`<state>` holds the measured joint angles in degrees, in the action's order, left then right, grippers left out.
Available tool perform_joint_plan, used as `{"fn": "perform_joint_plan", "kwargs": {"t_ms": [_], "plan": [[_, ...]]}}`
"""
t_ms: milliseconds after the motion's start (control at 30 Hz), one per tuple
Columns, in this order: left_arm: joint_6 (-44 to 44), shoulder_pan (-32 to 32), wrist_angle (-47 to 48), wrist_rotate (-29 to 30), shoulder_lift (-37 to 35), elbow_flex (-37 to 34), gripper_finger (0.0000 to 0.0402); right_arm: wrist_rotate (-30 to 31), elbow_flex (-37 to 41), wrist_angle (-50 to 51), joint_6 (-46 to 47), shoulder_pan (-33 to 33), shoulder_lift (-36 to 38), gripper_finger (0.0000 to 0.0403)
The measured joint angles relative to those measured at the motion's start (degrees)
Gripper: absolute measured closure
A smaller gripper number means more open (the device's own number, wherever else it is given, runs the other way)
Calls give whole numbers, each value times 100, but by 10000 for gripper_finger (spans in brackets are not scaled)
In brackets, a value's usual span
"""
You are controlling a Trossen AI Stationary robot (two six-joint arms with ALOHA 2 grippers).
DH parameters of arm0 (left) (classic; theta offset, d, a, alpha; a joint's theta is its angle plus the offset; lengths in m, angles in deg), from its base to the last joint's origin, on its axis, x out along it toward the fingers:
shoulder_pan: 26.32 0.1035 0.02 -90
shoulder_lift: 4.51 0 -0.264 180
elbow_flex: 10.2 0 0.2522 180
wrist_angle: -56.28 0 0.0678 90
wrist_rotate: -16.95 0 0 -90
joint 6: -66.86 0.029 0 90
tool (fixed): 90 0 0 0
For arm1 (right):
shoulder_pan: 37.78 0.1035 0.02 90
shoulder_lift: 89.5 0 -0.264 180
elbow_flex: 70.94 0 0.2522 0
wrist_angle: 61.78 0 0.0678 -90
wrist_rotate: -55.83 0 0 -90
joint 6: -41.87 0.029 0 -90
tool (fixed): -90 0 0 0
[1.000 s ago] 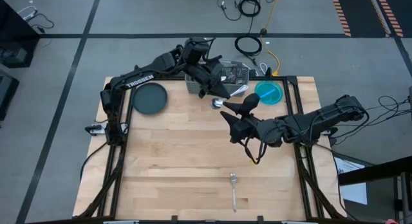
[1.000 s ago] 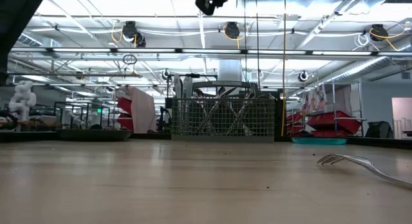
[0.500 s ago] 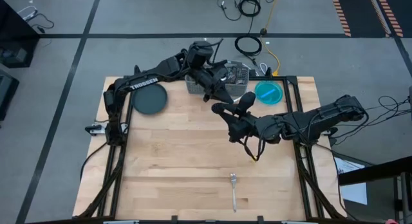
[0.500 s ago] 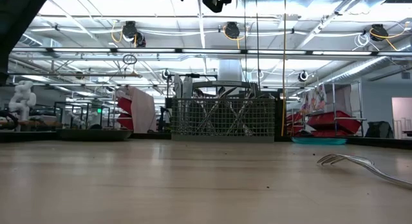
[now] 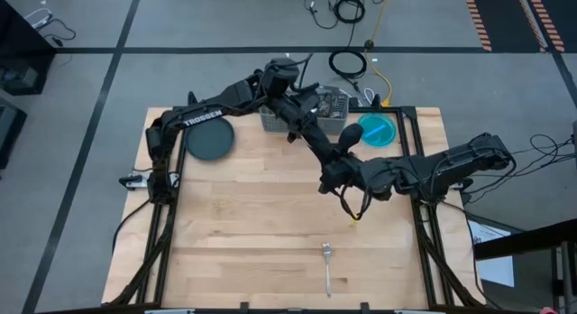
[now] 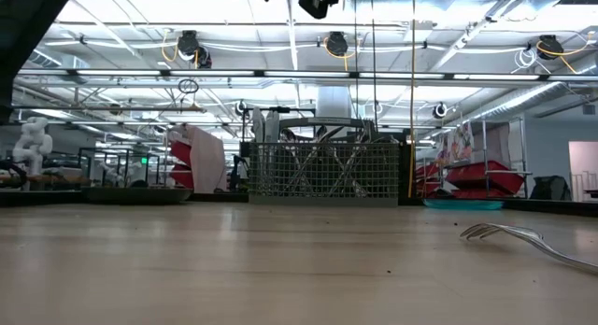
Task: Sort silverware
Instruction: Put the spoon into the silverware organizer
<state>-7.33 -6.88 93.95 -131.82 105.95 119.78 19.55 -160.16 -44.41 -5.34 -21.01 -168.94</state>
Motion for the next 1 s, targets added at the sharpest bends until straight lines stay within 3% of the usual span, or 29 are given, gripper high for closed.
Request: {"fn": "perform_joint_plan", "kwargs": {"t_ms": [300, 433, 767, 867, 1000], "plan": [[699, 139, -138, 358, -26, 13, 385, 143, 0, -32, 257, 113, 0, 401], [1157, 170, -123, 369, -26, 13, 339, 144, 0, -23, 305, 134, 0, 402], [1486, 415, -142, 226, -26, 13, 171, 181, 0, -12, 353, 132, 0, 402], [1633, 681, -353, 126, -26, 13, 144, 180, 0, -12, 525, 132, 0, 402], [1895, 1233, -624, -16, -119, 13, 139, 176, 0, -12, 990, 127, 0, 403]]}}
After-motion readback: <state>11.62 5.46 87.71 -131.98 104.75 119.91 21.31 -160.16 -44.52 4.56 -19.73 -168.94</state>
